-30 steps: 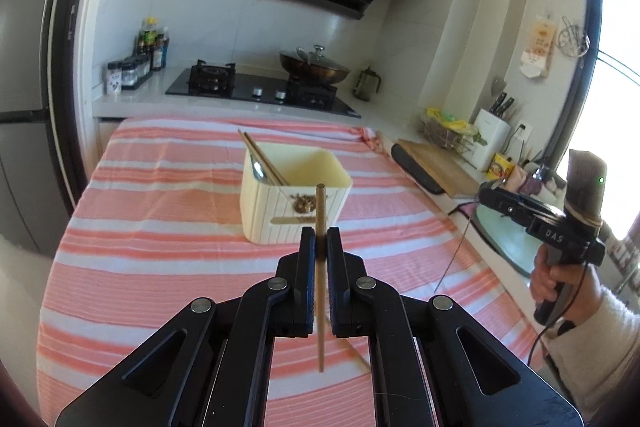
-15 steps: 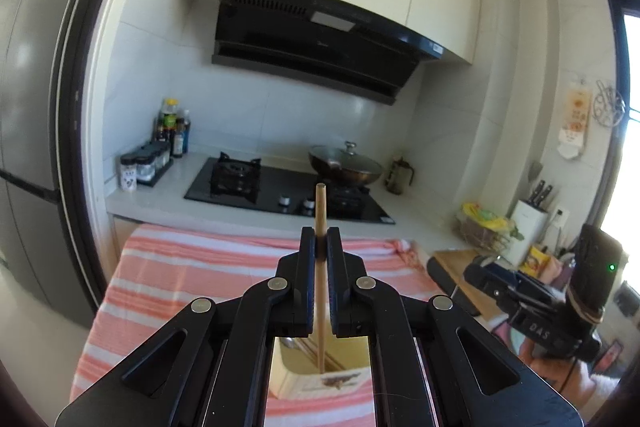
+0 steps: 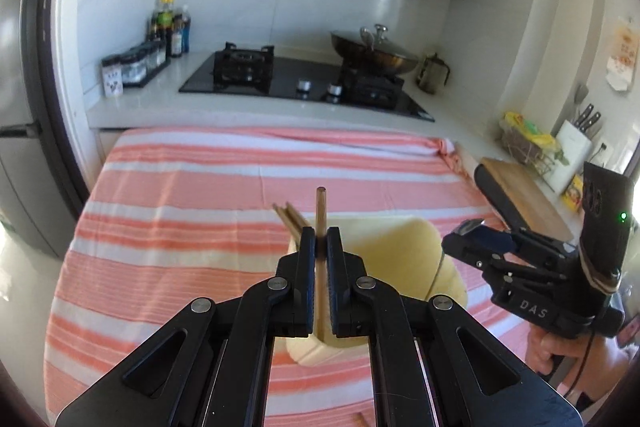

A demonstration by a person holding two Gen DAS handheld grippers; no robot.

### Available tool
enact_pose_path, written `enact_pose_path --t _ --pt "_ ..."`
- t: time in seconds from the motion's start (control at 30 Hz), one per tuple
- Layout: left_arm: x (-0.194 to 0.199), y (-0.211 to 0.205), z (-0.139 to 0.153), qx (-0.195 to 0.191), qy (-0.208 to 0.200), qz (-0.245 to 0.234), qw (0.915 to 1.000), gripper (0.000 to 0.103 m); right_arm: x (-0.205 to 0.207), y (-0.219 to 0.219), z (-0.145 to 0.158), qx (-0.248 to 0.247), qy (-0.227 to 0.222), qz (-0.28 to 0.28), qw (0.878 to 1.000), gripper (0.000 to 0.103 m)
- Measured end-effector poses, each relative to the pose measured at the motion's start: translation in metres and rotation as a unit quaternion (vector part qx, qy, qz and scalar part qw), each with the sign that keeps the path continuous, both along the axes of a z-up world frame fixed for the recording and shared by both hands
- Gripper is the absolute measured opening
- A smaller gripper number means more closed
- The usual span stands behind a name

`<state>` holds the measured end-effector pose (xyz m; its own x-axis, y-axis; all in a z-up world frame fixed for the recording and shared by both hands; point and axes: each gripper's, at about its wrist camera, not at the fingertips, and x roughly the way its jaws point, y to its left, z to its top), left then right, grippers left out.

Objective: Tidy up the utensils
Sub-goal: 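Open both tools and withdraw them from the holder box, then move the left tool toward the last two chopsticks on the cloth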

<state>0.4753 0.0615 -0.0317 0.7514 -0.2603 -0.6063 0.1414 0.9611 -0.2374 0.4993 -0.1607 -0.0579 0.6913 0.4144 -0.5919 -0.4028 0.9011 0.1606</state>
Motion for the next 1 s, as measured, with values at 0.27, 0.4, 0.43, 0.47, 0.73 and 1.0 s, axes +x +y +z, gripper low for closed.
enact_pose_path --t 0.27,0.4,0.43,0.47,0.73,1.0 --pt "-0.021 -0.009 -0.008 0.002 0.021 -0.016 0.9996 0.062 0.013 -0.016 -0.010 0.060 0.044 -0.033 0.997 0.038" --pt "-0.070 -0.013 -0.029 0.030 0.042 -0.056 0.9971 0.086 -0.023 -0.034 0.006 0.066 0.020 -0.023 0.997 0.038" --pt "-0.087 -0.015 -0.042 0.039 0.056 -0.073 0.9950 0.087 -0.037 -0.040 0.007 0.063 0.017 -0.020 0.998 0.041" --pt "-0.103 -0.017 -0.055 0.046 0.069 -0.082 0.9932 0.087 -0.054 -0.047 0.005 0.059 0.014 -0.016 0.998 0.047" --pt "-0.205 -0.024 -0.152 0.006 0.127 -0.014 0.9917 0.087 -0.197 -0.091 -0.096 -0.052 0.060 -0.049 0.996 0.050" --pt "-0.219 -0.050 -0.166 0.060 0.104 0.014 0.9926 0.093 -0.262 -0.100 -0.148 -0.054 0.101 -0.092 0.989 0.050"
